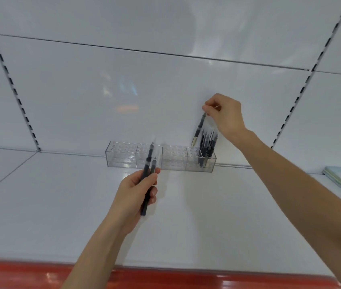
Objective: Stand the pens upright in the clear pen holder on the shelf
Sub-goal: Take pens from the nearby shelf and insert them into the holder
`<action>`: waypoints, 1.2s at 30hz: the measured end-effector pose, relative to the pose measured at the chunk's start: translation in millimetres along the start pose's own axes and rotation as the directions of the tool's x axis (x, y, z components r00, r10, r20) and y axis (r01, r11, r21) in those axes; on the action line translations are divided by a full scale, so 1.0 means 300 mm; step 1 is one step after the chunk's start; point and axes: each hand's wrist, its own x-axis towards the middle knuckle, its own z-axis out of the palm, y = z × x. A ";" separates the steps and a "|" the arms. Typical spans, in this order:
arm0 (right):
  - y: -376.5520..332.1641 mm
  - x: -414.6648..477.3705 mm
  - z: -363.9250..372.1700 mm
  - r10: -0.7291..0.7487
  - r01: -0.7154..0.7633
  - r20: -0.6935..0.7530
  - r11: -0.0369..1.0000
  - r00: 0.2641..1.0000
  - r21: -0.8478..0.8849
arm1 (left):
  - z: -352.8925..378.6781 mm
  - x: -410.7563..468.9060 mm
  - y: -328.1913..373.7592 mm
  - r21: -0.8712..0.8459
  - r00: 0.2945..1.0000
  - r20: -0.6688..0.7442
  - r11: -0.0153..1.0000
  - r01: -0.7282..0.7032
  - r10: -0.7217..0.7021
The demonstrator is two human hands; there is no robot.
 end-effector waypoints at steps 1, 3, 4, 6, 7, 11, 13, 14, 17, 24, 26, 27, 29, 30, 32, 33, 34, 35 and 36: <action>0.000 0.005 -0.005 -0.003 0.003 0.011 1.000 1.000 -0.018 | -0.002 -0.001 -0.001 0.000 1.000 0.000 1.000 -0.002 0.002; 0.005 0.017 -0.017 -0.013 0.015 0.032 0.998 0.999 -0.065 | -0.004 -0.003 -0.002 -0.002 1.000 -0.003 1.000 -0.007 0.007; 0.007 0.022 -0.022 -0.019 0.022 0.038 0.996 0.999 -0.085 | -0.003 -0.003 -0.001 -0.005 1.000 -0.005 1.000 -0.009 0.009; 0.013 0.023 -0.023 -0.018 0.025 0.060 0.994 0.998 -0.106 | -0.001 -0.003 -0.001 -0.018 1.000 -0.008 1.000 -0.006 0.006; 0.018 0.020 -0.019 -0.012 0.020 0.078 0.994 0.997 -0.109 | 0.000 -0.002 0.000 -0.025 1.000 -0.009 1.000 -0.001 0.001; 0.047 -0.001 0.019 0.026 0.010 0.177 0.979 0.984 -0.201 | 0.001 -0.001 0.001 -0.066 1.000 -0.009 0.998 0.008 -0.008; 0.056 -0.009 0.034 0.036 0.026 0.209 0.957 0.977 -0.287 | -0.001 0.000 0.003 -0.099 1.000 -0.012 0.995 0.012 -0.013; 0.060 -0.011 0.042 0.027 0.050 0.224 0.943 0.974 -0.329 | -0.002 0.000 0.004 -0.119 1.000 -0.013 0.993 0.020 -0.021; 0.060 -0.007 0.050 0.033 0.076 0.259 0.915 0.965 -0.397 | -0.001 0.002 0.005 -0.171 0.999 -0.014 0.984 0.045 -0.048; -0.079 -0.129 0.005 0.098 -0.108 0.130 0.992 0.987 0.069 | 0.008 0.001 0.005 -0.225 0.999 0.033 0.974 0.020 -0.013; -0.136 -0.198 0.005 0.202 -0.288 0.304 0.918 0.931 0.273 | 0.022 0.002 0.004 -0.223 0.999 0.040 0.975 0.011 -0.002; -0.151 -0.225 0.009 0.209 -0.344 0.390 0.884 0.896 0.316 | 0.029 0.002 0.003 -0.212 0.999 0.047 0.977 0.005 0.005; -0.164 -0.260 0.014 0.191 -0.380 0.454 0.846 0.870 0.373 | 0.045 0.001 -0.001 -0.183 0.998 0.057 0.983 -0.008 0.018; -0.165 -0.263 0.012 0.182 -0.376 0.441 0.834 0.879 0.404 | 0.050 0.001 -0.004 -0.169 0.998 0.055 0.985 -0.013 0.022; -0.152 -0.240 -0.004 0.198 -0.365 0.370 0.808 0.908 0.463 | 0.050 0.004 -0.010 -0.156 0.999 0.030 0.988 -0.015 0.020; -0.135 -0.218 -0.019 0.219 -0.351 0.308 0.799 0.926 0.488 | 0.046 0.006 -0.012 -0.147 1.000 0.009 0.989 -0.012 0.014; -0.114 -0.189 -0.038 0.237 -0.324 0.229 0.800 0.944 0.505 | 0.040 0.008 -0.014 -0.132 1.000 -0.015 0.991 -0.009 0.007; -0.092 -0.157 -0.058 0.245 -0.281 0.138 0.817 0.960 0.503 | 0.033 0.010 -0.016 -0.111 0.999 -0.040 0.994 -0.006 0.002; -0.069 -0.127 -0.075 0.238 -0.231 0.045 0.851 0.970 0.472 | 0.025 0.011 -0.018 -0.087 0.998 -0.063 0.996 -0.005 0.000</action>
